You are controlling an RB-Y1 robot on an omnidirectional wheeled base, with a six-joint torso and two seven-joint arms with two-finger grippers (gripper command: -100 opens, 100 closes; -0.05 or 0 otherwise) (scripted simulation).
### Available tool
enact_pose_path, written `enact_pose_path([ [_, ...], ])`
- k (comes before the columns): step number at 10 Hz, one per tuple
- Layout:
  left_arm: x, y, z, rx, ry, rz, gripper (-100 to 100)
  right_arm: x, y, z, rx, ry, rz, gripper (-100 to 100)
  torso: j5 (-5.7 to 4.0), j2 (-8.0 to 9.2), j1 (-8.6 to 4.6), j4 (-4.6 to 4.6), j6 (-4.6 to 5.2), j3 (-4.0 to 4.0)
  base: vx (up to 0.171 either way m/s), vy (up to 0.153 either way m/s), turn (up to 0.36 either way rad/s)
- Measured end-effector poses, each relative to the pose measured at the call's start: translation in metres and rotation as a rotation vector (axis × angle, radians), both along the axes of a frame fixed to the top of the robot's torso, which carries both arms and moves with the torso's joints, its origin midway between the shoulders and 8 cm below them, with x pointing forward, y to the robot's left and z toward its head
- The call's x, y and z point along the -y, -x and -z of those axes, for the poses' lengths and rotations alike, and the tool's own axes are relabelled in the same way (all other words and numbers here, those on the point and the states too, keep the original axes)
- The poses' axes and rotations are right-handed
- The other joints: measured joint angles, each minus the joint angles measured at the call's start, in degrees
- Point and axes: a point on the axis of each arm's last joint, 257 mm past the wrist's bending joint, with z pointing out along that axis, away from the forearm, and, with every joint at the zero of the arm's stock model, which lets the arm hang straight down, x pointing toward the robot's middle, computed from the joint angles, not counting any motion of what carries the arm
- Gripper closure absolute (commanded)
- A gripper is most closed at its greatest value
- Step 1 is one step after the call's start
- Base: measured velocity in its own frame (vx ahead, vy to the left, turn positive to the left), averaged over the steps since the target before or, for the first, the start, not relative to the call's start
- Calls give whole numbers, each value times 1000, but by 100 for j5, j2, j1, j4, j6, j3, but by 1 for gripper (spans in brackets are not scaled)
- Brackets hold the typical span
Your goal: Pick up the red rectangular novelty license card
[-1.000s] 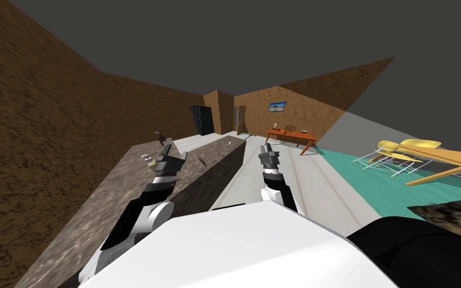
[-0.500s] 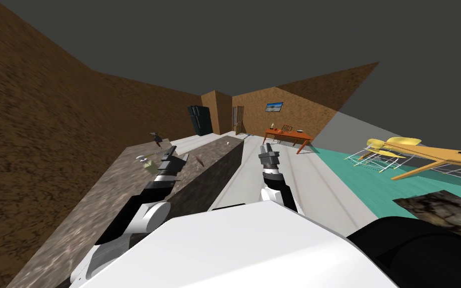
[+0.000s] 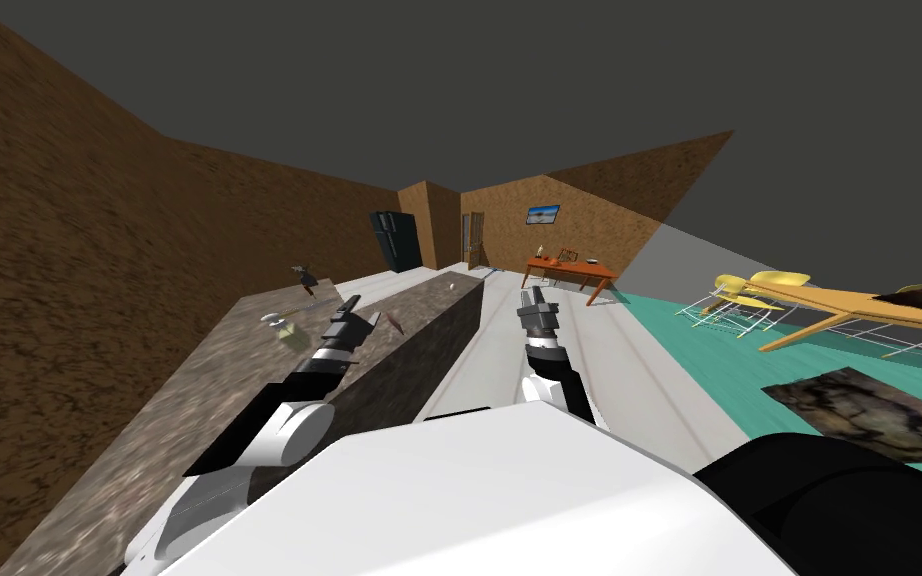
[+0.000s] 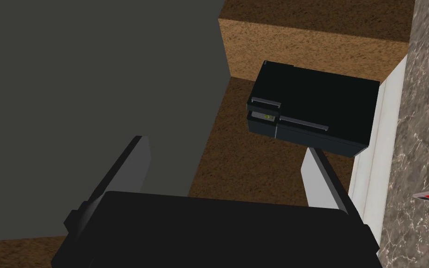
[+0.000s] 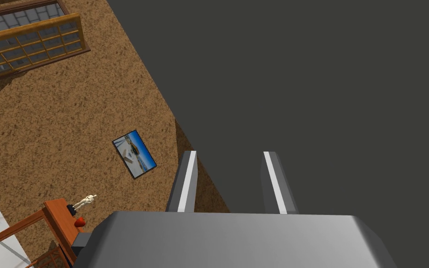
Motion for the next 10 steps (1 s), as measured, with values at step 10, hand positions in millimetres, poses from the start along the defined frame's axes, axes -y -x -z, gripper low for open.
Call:
enact_pose_path([
  [10, -12, -15, 64, -303, -90, 52, -100, 0, 0, 0, 0, 0, 0, 0, 0, -5, -1, -1, 0, -3, -5, -27, -61],
])
